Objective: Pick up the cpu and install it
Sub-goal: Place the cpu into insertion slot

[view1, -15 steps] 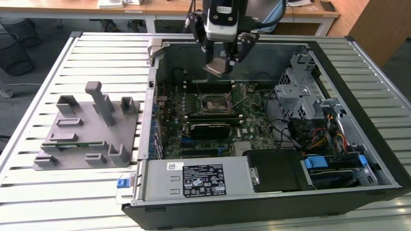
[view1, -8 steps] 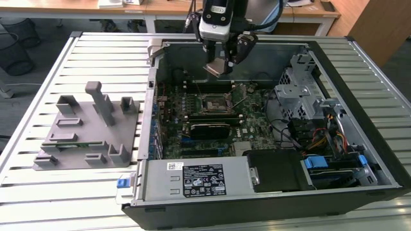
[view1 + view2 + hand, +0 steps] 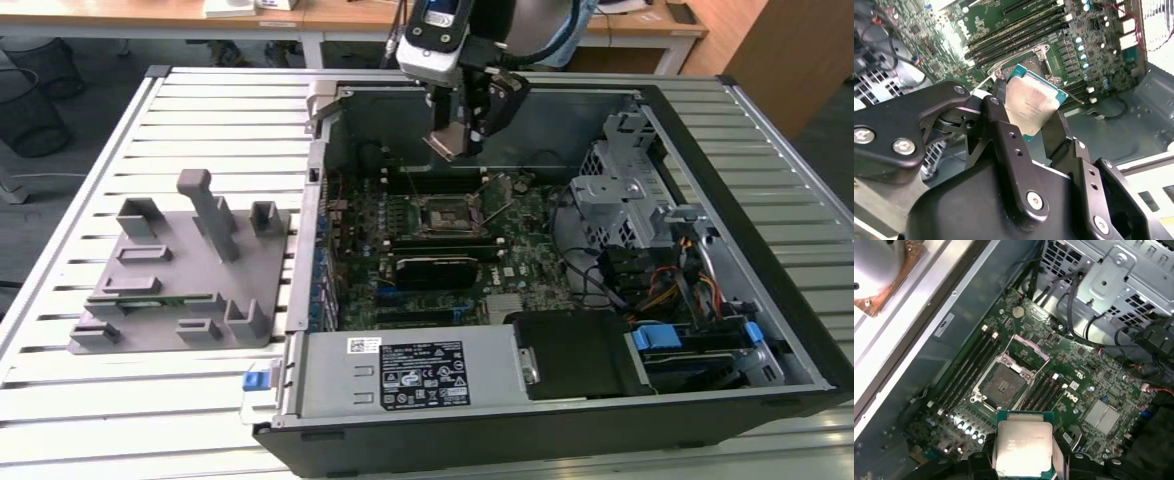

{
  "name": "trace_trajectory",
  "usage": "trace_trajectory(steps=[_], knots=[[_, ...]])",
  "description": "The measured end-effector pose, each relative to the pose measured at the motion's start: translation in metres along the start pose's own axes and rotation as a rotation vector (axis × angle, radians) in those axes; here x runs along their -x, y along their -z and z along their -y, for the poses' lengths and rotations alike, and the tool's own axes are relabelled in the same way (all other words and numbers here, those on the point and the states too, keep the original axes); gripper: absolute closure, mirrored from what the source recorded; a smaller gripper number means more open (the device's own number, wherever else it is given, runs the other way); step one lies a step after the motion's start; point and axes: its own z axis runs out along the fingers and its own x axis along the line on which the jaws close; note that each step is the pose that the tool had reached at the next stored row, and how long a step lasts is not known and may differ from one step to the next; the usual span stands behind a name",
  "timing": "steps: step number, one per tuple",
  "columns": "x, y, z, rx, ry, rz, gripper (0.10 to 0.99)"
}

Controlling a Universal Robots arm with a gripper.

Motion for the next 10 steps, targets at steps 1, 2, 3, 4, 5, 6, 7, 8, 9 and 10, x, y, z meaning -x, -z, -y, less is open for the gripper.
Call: trace_trajectory(steps=[1,2,3,4,5,6,7,8,9,10], knots=[[0.0,-0.0001,0.0,0.0,-0.018,0.0007,0.557],[0.0,-0.0003,0.0,0.0,-0.036,0.0015,0.557],[0.0,-0.0004,0.0,0.0,-0.054,0.0022,0.557],[0.0,-0.0005,0.0,0.0,-0.072,0.003,0.557],[0.0,-0.0007,0.0,0.0,-0.089,0.0038,0.557],[0.0,-0.0008,0.0,0.0,-0.108,0.0045,0.557],[0.0,-0.0009,0.0,0.0,-0.125,0.0052,0.557],[0.0,-0.0011,0.0,0.0,-0.143,0.006,0.557],[0.0,-0.0012,0.0,0.0,-0.16,0.0066,0.557],[0.0,-0.0014,0.0,0.0,-0.177,0.0073,0.557]])
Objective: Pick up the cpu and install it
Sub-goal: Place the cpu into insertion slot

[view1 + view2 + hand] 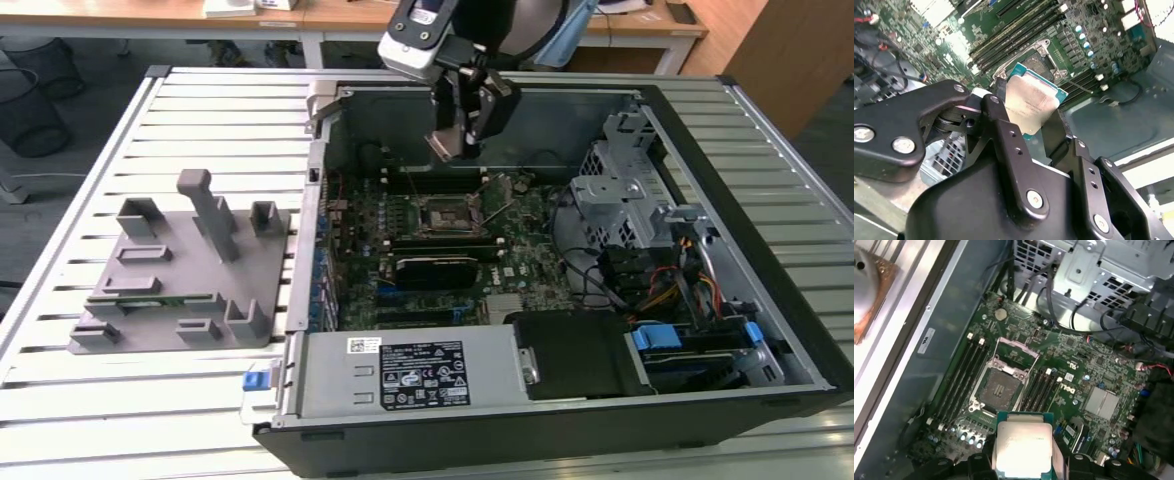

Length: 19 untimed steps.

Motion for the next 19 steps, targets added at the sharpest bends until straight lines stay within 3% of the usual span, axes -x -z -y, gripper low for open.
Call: trace_trajectory(steps=[19], knots=[[-0.0005,-0.0026,-0.0001,0.0,-0.301,0.0126,0.557]])
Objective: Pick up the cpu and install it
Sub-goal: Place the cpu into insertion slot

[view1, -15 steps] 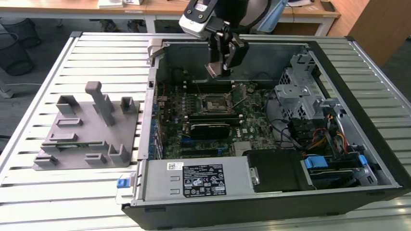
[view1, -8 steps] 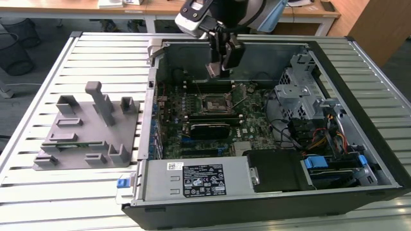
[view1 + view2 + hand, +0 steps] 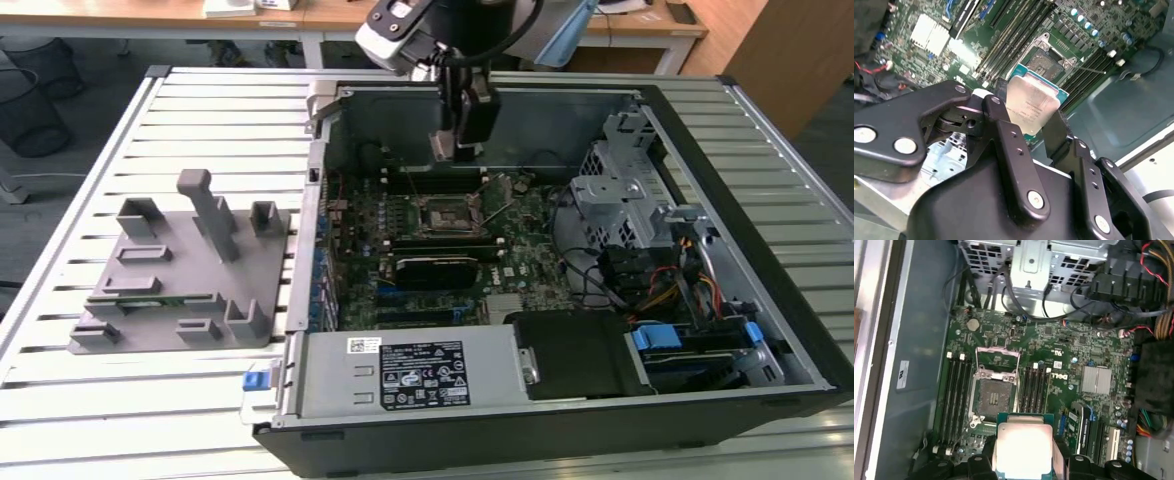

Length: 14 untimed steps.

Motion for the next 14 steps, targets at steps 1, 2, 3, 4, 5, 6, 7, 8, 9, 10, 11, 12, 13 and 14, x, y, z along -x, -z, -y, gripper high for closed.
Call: trace_trajectory(steps=[1,2,3,4,5,6,7,8,9,10,11,12,13,14], knots=[[0.0,-0.0001,0.0,0.0,-0.016,0.0006,0.557],[0.0,-0.0003,0.0,0.0,-0.032,0.0013,0.557],[0.0,-0.0004,0.0,0.0,-0.049,0.002,0.557],[-0.0001,-0.0005,0.0,0.0,-0.066,0.0027,0.557],[-0.0001,-0.0007,0.0,0.0,-0.084,0.0035,0.557],[-0.0002,-0.0008,0.0,0.0,-0.098,0.0046,0.557],[-0.0003,-0.0009,0.0,0.001,-0.106,0.0059,0.557],[-0.0003,-0.0011,-0.0001,0.002,-0.11,0.0062,0.557],[-0.0006,-0.0013,-0.0002,0.001,-0.111,0.0066,0.557],[-0.0009,-0.002,-0.0005,0.002,-0.111,0.0066,0.557],[-0.001,-0.0037,-0.0005,0.002,-0.111,0.0064,0.557],[-0.0012,-0.0055,-0.0005,0.002,-0.11,0.0064,0.557],[-0.0014,-0.0072,-0.0005,0.002,-0.105,0.0063,0.557],[-0.0015,-0.0092,-0.0005,0.002,-0.1,0.0061,0.557]])
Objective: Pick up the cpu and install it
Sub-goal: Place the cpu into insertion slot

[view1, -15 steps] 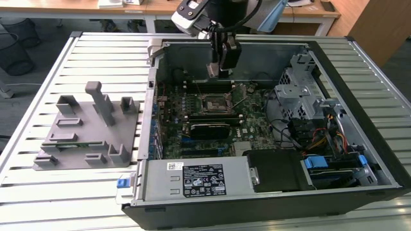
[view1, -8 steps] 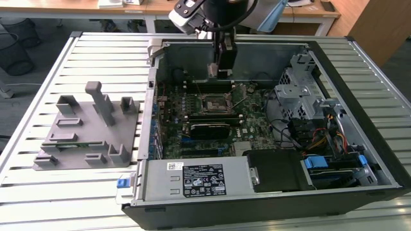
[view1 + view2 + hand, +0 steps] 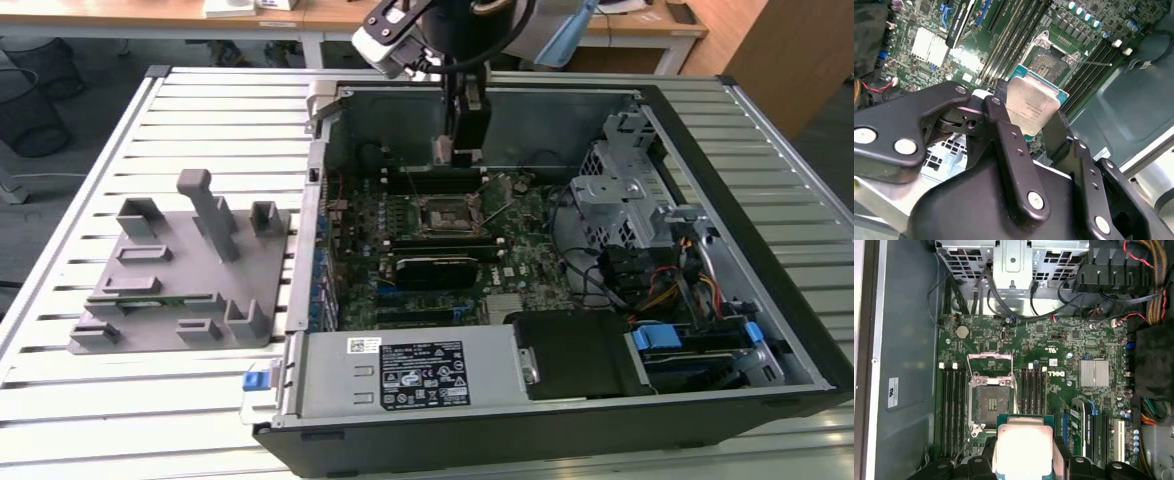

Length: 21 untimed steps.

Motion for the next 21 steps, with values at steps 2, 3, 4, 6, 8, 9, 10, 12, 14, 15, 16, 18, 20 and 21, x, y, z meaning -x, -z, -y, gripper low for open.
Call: trace_trajectory(steps=[2,3,4,6,8,9,10,12,14,15,16,18,20,21], knots=[[-0.0002,-0.0036,0.0,0.0,0.006,-0.0003,0.557],[-0.0002,-0.0053,-0.0001,0.0,0.006,-0.0001,0.557],[-0.0002,-0.0069,-0.0003,0.0,0.006,-0.0004,0.557],[-0.0003,-0.0093,-0.0019,0.0,0.004,-0.0011,0.557],[-0.001,-0.0111,-0.003,0.0,-0.006,0.0033,0.557],[-0.0011,-0.0117,-0.0031,0.0,-0.009,0.0079,0.557],[-0.0012,-0.0124,-0.0031,0.001,-0.01,0.0118,0.557],[-0.0033,-0.0153,-0.0033,0.001,-0.01,0.0151,0.557],[-0.0046,-0.019,-0.0034,0.002,0.005,0.0142,0.557],[-0.0046,-0.0208,-0.0033,0.002,0.023,0.0134,0.557],[-0.0046,-0.0222,-0.0032,0.002,0.041,0.0127,0.557],[-0.0046,-0.0254,-0.003,0.002,0.077,0.0111,0.557],[-0.0047,-0.0283,-0.0029,0.003,0.103,0.01,0.557],[-0.0049,-0.029,-0.0033,0.003,0.109,0.0096,0.557]])
